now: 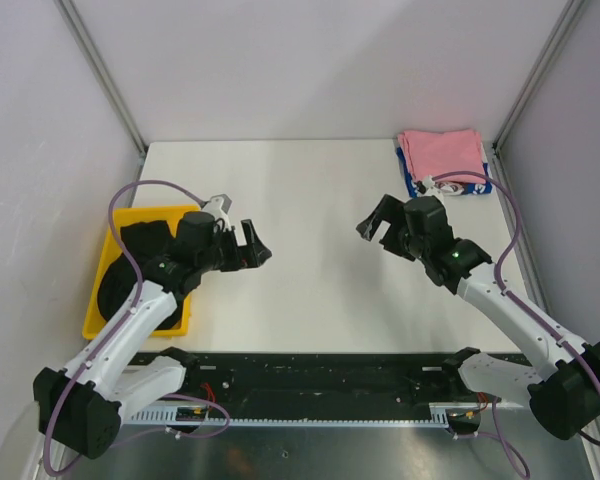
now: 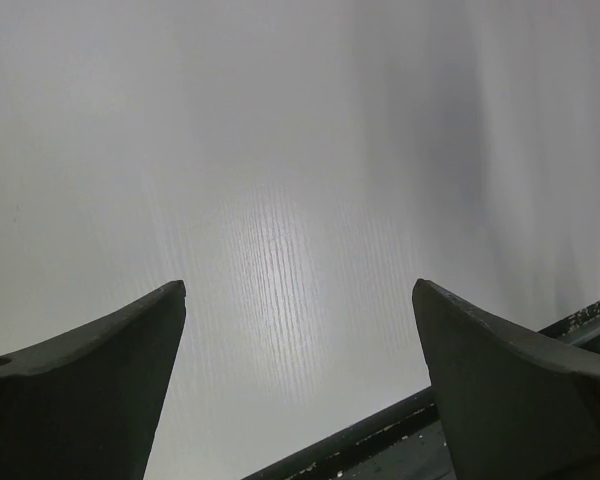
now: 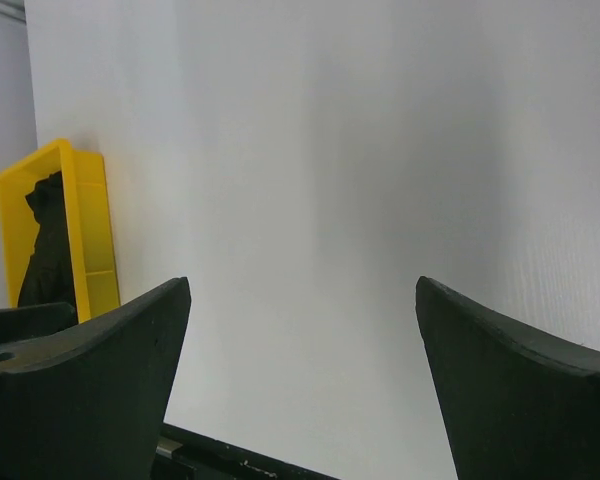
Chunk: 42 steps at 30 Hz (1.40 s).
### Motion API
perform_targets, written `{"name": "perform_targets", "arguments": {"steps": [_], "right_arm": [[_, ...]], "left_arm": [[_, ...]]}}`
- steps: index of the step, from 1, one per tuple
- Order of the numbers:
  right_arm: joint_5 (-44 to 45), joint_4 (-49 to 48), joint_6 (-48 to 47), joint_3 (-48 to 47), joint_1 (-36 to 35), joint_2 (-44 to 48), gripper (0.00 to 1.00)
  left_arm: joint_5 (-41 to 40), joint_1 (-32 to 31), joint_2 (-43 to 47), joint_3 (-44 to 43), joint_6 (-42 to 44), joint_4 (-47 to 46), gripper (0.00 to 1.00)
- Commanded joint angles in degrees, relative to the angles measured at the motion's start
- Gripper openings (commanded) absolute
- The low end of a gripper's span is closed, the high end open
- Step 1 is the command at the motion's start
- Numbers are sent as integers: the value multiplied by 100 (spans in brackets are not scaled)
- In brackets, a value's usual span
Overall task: Fold and stack the t-shirts
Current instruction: Grab crumpled tshirt from bin with the left arm
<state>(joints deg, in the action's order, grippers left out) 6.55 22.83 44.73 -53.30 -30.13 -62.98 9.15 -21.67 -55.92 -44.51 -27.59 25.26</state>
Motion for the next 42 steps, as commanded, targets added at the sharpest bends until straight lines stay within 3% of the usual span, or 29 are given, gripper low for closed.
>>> {"name": "perform_targets", "arguments": {"steps": [1,7,12,18,24,31,42], "right_arm": [[-129,26,-280,4,32,47,99],[-225,54,-406,4,35,32,99],[-379,-48,-435,7,53,-56,99],[-735,-260,-446,4,72,-287,99],[-922,-309,-547,4,84,-503,99],[-1272,-540,-640,4,118,-739,99],[-1523,-520,-725,4,232,-752,100]], "left_arm": [[-161,59,167,-229,-181,7,100],[-579,344,202,-392,-423,290,99],[-1066,1149,143,-539,-528,649,100],[-1582,2552,-460,-592,-851,949,100],[-2526,3278,-1029,-696,-1256,1313,99],[-3752,3559,-1667,-687,-1779,1538,99],[-3926,3670,-3744,-672,-2551,1526,98]]}}
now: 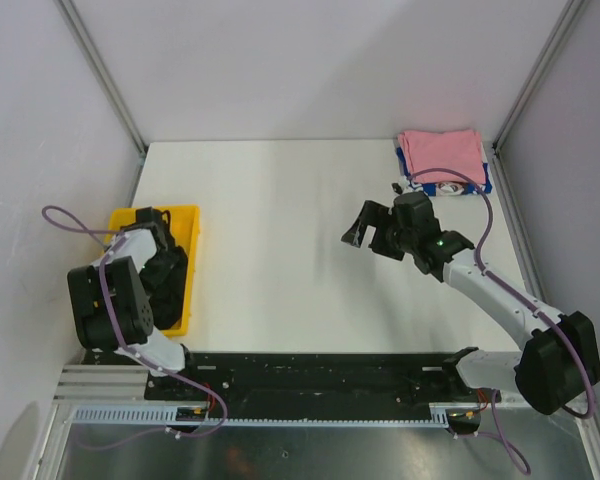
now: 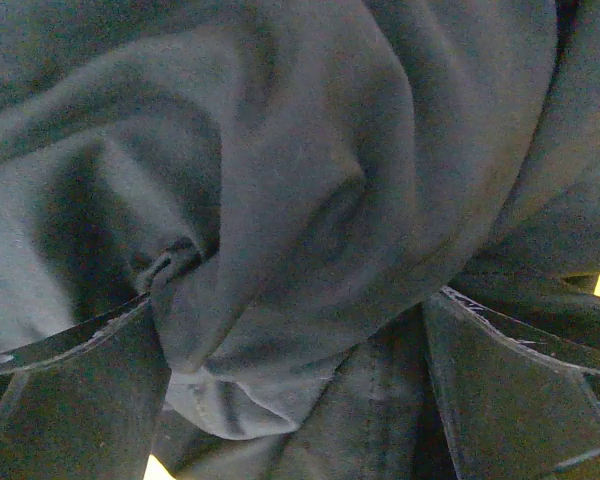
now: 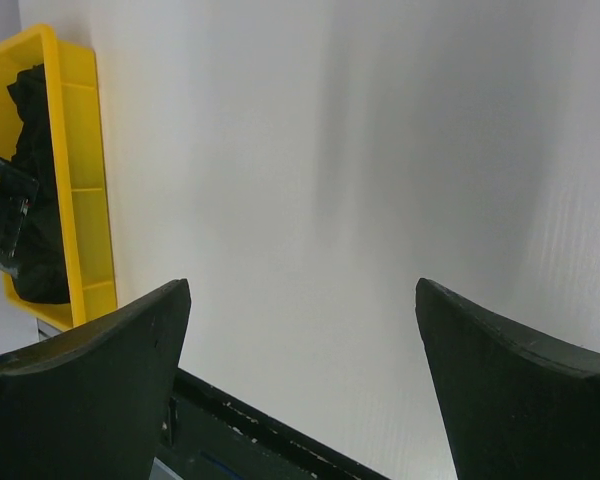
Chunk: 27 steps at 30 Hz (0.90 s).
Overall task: Fold and stack the t-shirts
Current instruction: Grab crumpled tshirt from bin with the left arm
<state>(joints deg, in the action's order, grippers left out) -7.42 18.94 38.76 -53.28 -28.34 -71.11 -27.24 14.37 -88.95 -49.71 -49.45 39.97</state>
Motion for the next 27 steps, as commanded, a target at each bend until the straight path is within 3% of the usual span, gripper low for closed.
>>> {"name": "perform_targets", "arguments": {"steps": [1,2,4,6,8,11,17,27], "right_arm": [[-131,-107,-130,2,59,75,99],[-139,-82,-131,1,66,91,99],[-144,-48,-121,1,68,120,99],[-145,-39,-107,1,66,138,99],[-183,-61,-89,4,65,145,99],[-282,-141,-42,2,65,147,99],[-497,-327,27,6,147,250,98],[-459,-297,-22,-129,554,392,98]], "left_arm": [[-266,66,-515,-161,-351,51,95],[-243,61,-530,-166,-335,44,87],[-210,63,-425,-213,-236,39,62],[-206,69,-124,-264,-145,42,22],[-175,67,207,-376,1,50,6],[-70,65,774,-593,181,55,1],[45,-229,1992,-1389,467,47,0],[-900,-2902,2442,-3667,1310,24,0]]}}
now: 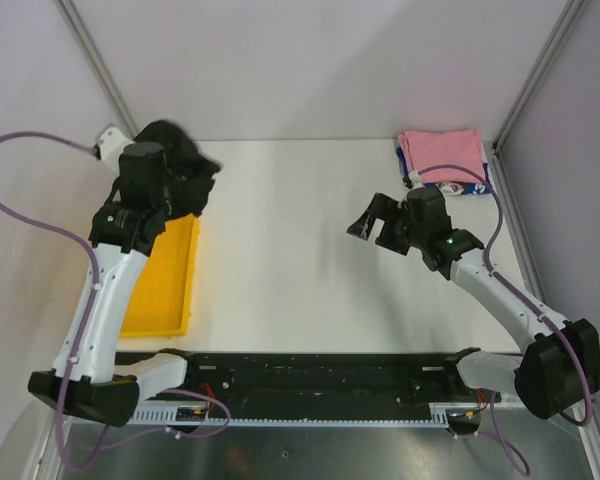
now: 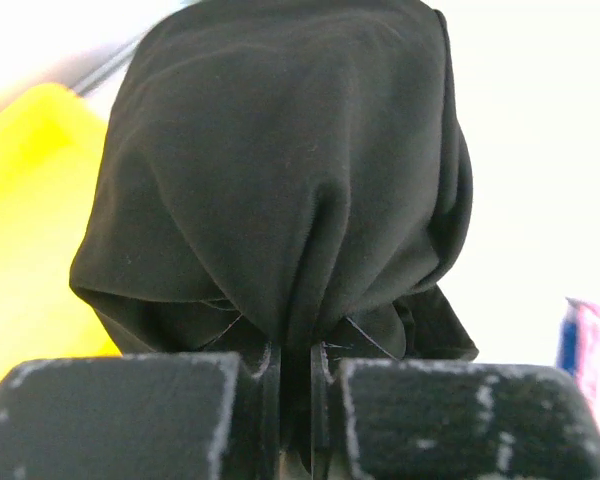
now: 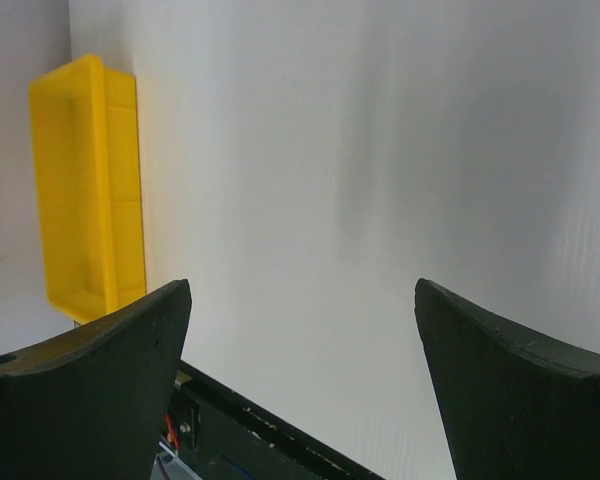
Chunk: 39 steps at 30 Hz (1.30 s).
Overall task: Fold and stack the t-shirts
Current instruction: Grab crumpled tshirt from bin with the left arm, then move the tshirt to the center of the board
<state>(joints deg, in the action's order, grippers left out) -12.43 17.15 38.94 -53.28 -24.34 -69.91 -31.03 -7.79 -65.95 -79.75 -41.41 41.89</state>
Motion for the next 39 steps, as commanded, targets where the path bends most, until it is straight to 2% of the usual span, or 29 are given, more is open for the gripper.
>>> {"name": "perform_targets", "arguments": {"steps": [1,4,7,12,15,16,17,20,22,24,27,29,34,39], "right_arm": [[75,-81,-51,-134,231,322,98],[154,47,-107,-146,520,482,98],[267,186,-185,-146,788,649,98],[507,547,-293,-148,991,846,98],[583,759,-333,-137,970,837,98],[618,814,-351,-112,946,825,98],[662,864,-365,-86,912,810,98],[786,992,-384,-16,746,764,99],[937,1060,-380,30,581,736,99],[1105,1066,-372,99,380,723,99],[1304,1031,-340,205,114,659,99],[1407,974,-294,276,-27,585,98],[1583,782,-123,526,-402,443,95],[1798,688,226,876,-846,516,93]], "left_arm": [[-485,-911,130,-783,566,-170,0],[-204,-1526,63,-919,679,-228,0],[443,-2052,-58,-762,774,-351,0],[1863,-2675,-265,212,943,-1184,0],[2753,-2914,-769,655,1006,-1647,0],[3069,-2957,-994,725,1039,-1727,4],[3314,-2983,-1203,777,1065,-1763,15],[3638,-3010,-1512,908,1156,-1820,64],[3566,-3011,-1423,992,1276,-1830,86],[3392,-3001,-1199,1081,1436,-1822,96],[3300,-2952,-844,1289,1574,-1797,99],[3361,-2933,-646,1502,1572,-1778,97],[3853,-3040,-625,2141,1382,-1808,82],[3865,-3313,-917,2538,1345,-1899,69]]}}
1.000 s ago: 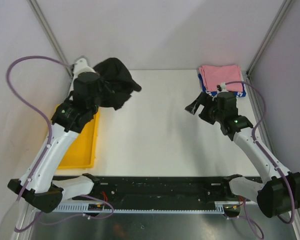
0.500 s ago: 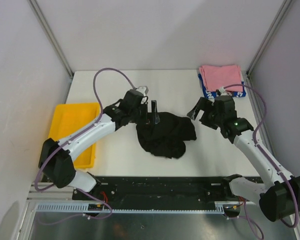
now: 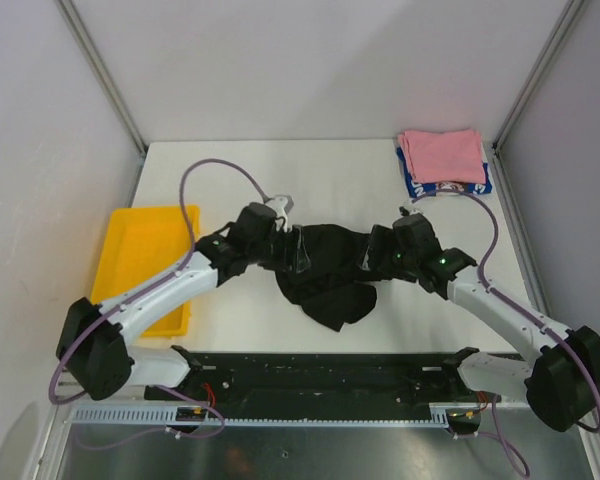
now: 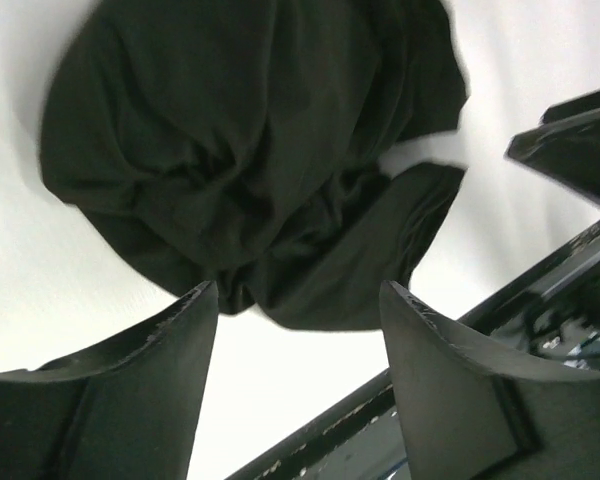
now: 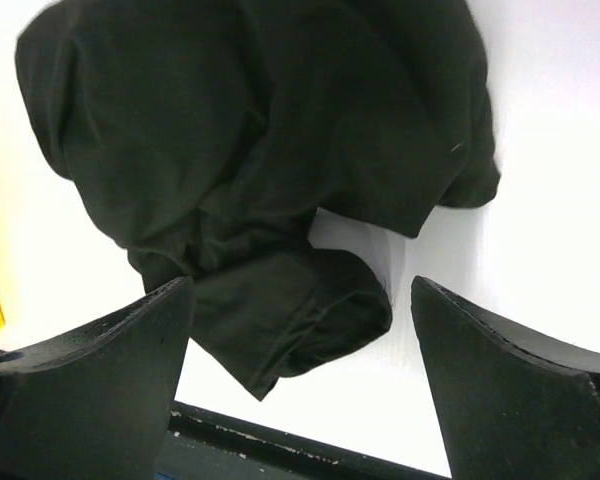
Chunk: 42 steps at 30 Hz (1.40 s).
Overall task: Fold and stack the t-shirts
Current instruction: Move the tshirt to the center of the board, then flatten out the tshirt
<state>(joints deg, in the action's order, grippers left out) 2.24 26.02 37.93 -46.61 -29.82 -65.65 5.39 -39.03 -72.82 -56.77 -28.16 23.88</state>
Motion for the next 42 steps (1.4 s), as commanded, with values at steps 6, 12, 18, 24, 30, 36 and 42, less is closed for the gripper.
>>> {"name": "perform_targets", "arguments": {"steps": [6,12,18,24,30,36,42], "right_arm": [[565,-377,1063,846,-995,357,91],[682,-691,1661,1196,-1626,258,88],[745,-1054,1939,1215,-2057,-191,86],[699,-1435,2026,1216,-2156,-694,83],[738,-1566,1991,1216,-2020,-929,67],[667,-1211,1763,1209,-1337,-749,2],[739,33,976,1134,441,630,0]], "left_arm": [[277,-275,-841,154,23,-199,60],[281,-289,-1468,-99,-37,-248,54],[129,-293,-1944,-396,-80,-418,57],[-78,-295,-2328,-695,-203,-465,49],[-427,-128,-2218,-802,-343,-453,7],[-506,643,-1433,-750,-420,-342,0],[-243,1739,-522,-810,-247,-160,0]]}}
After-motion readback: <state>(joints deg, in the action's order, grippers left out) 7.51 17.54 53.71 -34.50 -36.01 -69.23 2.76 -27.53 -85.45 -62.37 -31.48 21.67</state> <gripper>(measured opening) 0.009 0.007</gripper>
